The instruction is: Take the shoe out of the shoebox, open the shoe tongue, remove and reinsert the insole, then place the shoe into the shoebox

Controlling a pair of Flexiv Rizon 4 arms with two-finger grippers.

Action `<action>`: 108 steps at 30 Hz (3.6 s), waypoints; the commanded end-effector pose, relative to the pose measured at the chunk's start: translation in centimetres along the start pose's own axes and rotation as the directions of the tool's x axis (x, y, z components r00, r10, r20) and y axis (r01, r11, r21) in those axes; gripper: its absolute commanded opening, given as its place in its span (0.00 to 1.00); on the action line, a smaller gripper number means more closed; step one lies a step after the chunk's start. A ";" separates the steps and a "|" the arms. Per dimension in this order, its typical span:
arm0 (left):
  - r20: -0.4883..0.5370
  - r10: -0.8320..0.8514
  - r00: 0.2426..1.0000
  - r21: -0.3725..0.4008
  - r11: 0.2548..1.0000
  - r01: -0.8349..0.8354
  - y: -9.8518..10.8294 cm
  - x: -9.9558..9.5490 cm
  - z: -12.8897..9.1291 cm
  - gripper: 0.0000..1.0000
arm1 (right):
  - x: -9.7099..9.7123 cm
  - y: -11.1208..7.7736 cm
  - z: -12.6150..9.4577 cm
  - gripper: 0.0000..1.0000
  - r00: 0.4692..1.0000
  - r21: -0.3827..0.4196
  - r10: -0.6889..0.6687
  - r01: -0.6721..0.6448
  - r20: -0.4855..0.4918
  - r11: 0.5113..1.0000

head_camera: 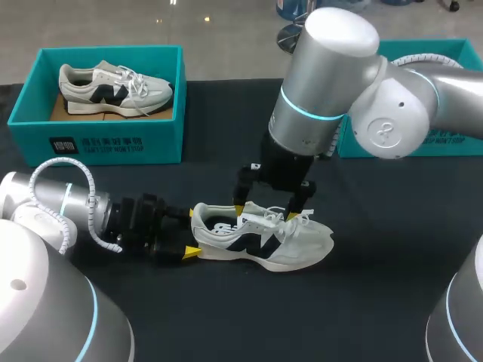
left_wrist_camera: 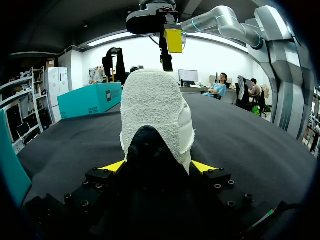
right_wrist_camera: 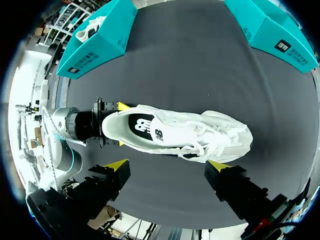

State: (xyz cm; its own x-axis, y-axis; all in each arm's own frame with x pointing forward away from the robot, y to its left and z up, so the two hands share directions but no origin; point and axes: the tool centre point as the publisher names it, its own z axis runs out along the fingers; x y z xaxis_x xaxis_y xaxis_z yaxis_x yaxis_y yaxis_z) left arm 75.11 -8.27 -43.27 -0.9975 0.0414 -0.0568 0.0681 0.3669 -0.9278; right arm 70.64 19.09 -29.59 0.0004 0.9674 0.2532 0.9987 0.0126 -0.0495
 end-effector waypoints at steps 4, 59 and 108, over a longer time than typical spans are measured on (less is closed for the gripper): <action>0.000 0.000 1.000 -0.002 1.000 0.000 0.4 0.3 0.3 0.00 | 0.2 0.2 0.2 1.00 1.000 0.002 0.001 -0.001 0.002 1.000; 0.000 0.000 1.000 -0.002 1.000 0.000 0.4 0.3 0.3 0.00 | 1.7 1.7 5.9 1.00 0.797 -0.131 0.282 -0.252 0.534 0.959; 0.000 0.000 1.000 -0.002 1.000 0.000 0.4 0.3 0.3 0.00 | -3.7 0.4 1.9 0.00 0.753 -0.276 0.387 -0.279 0.531 0.920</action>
State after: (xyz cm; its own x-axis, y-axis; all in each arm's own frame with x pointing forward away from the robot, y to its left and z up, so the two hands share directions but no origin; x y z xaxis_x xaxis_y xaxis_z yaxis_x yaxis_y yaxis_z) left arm 75.09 -8.28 -43.24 -0.9975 0.0416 -0.0568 0.0681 0.3666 -0.9279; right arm 71.70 16.80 -32.53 0.0613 0.9207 -0.3854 0.9981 -0.0551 0.0271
